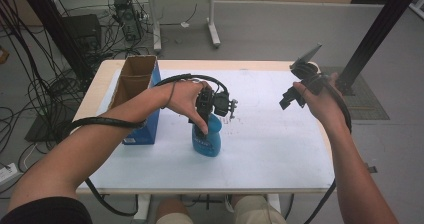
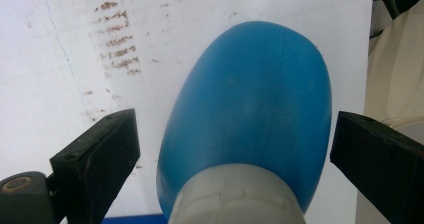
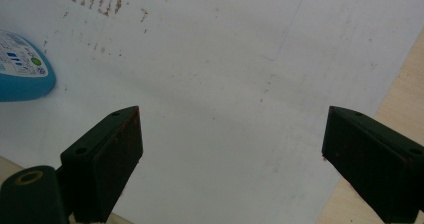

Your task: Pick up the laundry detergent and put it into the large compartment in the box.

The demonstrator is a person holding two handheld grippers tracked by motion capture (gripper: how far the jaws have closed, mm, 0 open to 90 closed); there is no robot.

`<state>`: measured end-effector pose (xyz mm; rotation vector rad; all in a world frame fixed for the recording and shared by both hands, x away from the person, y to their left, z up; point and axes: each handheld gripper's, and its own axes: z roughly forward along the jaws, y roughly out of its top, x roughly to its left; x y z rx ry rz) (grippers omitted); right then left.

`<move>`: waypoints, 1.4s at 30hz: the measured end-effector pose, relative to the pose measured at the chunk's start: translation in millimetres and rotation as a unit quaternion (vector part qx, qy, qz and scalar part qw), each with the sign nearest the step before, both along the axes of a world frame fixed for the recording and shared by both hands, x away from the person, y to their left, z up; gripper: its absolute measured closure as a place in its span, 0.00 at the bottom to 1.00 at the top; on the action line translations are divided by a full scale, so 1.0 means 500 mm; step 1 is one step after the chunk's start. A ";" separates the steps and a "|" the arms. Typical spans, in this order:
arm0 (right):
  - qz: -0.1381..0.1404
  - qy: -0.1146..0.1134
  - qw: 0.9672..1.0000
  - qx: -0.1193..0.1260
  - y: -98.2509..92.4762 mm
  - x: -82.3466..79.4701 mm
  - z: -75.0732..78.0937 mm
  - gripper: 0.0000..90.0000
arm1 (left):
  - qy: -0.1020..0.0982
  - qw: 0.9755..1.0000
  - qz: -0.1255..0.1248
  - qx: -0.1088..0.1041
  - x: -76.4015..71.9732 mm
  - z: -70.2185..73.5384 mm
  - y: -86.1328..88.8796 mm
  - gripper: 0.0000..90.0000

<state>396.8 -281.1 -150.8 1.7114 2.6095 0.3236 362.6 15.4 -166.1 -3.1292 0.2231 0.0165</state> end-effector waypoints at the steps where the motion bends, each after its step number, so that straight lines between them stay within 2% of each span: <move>1: 0.000 0.000 1.000 0.000 0.000 0.000 0.000 0.10 | 0.001 1.000 0.000 0.000 0.001 0.000 0.000 0.07; 11: -0.002 0.000 1.000 0.001 -0.004 -0.001 -0.001 0.10 | -0.001 1.000 -0.001 0.004 0.000 0.000 -0.003 0.07; 19: 0.000 -0.001 1.000 0.000 0.000 -0.001 -0.001 0.10 | 0.000 1.000 0.000 -0.005 0.001 0.002 0.003 0.07; 42: 0.003 0.001 1.000 0.002 0.006 0.001 -0.007 0.11 | 0.003 1.000 0.002 -0.004 0.000 -0.005 0.005 0.08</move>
